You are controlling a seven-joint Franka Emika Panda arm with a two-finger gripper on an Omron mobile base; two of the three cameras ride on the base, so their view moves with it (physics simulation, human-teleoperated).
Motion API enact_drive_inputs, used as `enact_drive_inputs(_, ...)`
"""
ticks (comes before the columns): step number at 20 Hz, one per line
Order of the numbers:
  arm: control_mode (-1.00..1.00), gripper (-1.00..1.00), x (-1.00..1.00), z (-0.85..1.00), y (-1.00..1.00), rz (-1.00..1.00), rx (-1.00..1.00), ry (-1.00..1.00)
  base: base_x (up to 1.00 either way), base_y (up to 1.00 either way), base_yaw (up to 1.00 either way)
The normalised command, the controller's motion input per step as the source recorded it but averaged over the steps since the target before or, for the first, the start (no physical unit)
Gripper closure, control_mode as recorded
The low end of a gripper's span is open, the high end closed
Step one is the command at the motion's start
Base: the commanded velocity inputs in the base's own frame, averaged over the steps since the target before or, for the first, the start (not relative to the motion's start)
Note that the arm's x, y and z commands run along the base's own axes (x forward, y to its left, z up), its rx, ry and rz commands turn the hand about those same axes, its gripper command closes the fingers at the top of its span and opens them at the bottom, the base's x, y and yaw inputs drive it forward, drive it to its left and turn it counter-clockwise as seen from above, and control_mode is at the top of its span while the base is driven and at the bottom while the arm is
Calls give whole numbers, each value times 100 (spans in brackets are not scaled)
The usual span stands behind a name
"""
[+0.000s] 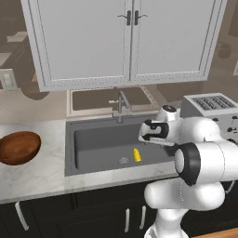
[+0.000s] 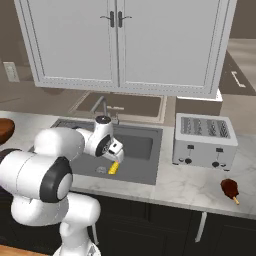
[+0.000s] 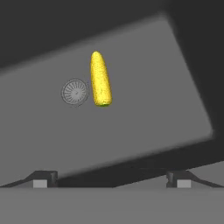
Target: Pick the corn from the sink and place it in the bowl. Then pick the bowl and place it in the microwave. Then close the microwave door and press the start button.
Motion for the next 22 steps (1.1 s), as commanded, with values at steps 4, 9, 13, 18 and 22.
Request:
enact_drive_inputs(4,-100,-100,47,-54,0,3,-10,8,0,0,0)
enact_drive_inputs(9,-100,-100,27,-54,1,2,-4,3,0,0,0)
enact_drive_inputs(13,-100,-100,32,-42,0,2,0,0,0,0,0)
enact_drive_inputs(18,-100,-100,29,-42,0,2,0,0,0,0,0)
enact_drive_inputs(22,-100,-100,28,-44,5,1,0,0,0,0,0)
